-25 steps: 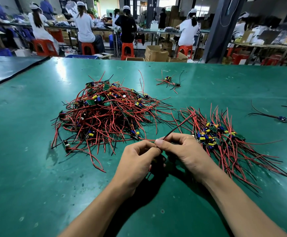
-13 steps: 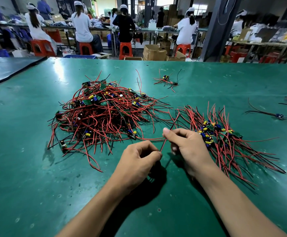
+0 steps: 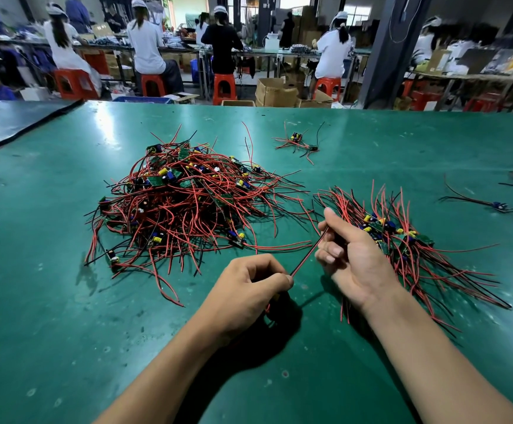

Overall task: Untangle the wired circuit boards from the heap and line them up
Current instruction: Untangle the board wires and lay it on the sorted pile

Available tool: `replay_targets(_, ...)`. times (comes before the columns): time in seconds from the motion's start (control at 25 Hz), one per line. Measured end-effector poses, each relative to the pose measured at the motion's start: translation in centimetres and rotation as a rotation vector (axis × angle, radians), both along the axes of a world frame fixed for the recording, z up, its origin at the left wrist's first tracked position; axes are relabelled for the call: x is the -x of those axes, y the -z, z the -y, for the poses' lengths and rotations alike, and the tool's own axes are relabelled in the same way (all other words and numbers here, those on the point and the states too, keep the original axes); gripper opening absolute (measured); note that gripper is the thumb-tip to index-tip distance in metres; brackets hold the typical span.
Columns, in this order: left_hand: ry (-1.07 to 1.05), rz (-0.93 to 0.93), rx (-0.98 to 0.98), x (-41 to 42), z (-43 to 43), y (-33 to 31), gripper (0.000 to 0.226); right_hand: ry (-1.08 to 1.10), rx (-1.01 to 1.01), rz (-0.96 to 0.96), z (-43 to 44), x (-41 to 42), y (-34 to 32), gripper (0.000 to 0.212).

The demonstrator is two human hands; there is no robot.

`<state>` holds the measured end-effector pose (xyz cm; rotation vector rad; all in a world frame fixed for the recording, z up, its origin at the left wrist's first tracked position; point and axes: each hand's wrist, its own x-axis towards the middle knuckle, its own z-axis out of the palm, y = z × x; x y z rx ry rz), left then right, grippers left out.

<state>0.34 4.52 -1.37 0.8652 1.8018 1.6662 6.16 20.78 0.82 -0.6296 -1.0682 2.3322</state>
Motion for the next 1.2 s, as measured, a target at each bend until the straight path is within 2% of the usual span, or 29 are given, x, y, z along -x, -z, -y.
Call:
replay_targets(0.12, 0.01, -0.048, 0.036, 0.0, 0.0, 0.1, 0.017, 0.052, 0.001, 0.042, -0.3, -0.1, 0.1, 0.034)
replay_targets(0.2, 0.018, -0.06, 0.053, -0.1, 0.0, 0.0, 0.015, 0.096, -0.082, 0.083, -0.4, -0.1, 0.4, 0.034)
replay_targets(0.4, 0.026, -0.054, 0.053, 0.0, 0.2, 0.0, 0.015, 0.266, -0.315, 0.033, -0.9, -0.1, 0.9, 0.033)
replay_targets(0.56, 0.039, -0.082, 0.083, 0.1, 0.2, 0.0, 0.016, 0.388, -0.479, 0.094, -1.0, 0.1, 1.5, 0.026)
replay_targets(0.64, 0.068, -0.084, 0.082, 0.0, 0.4, -0.1, 0.013, 0.465, -0.475, 0.096, -2.1, -0.4, 1.2, 0.026)
replay_targets(0.76, 0.065, -0.061, 0.075, 0.0, 0.6, -0.1, 0.011, 0.481, -0.362, 0.061, -3.6, -1.2, 0.5, 0.028)
replay_targets(0.88, -0.02, 0.015, 0.045, 0.2, 0.4, 0.1, 0.015, 0.41, -0.355, 0.072, -2.6, -0.8, 0.6, 0.024)
replay_targets(0.96, -0.088, 0.097, 0.01, 0.4, 0.2, 0.0, 0.016, 0.292, -0.378, 0.093, -1.1, -0.2, 0.8, 0.03)
replay_targets(1.08, -0.149, 0.301, -0.094, 0.7, 0.1, -0.3, 0.015, 0.003, -0.515, 0.165, 1.0, -0.1, 1.0, 0.029)
replay_targets(1.2, -0.151, 0.333, -0.12, 0.9, 0.2, -0.4, 0.016, -0.313, -0.708, 0.191, 2.7, -0.4, 1.5, 0.017)
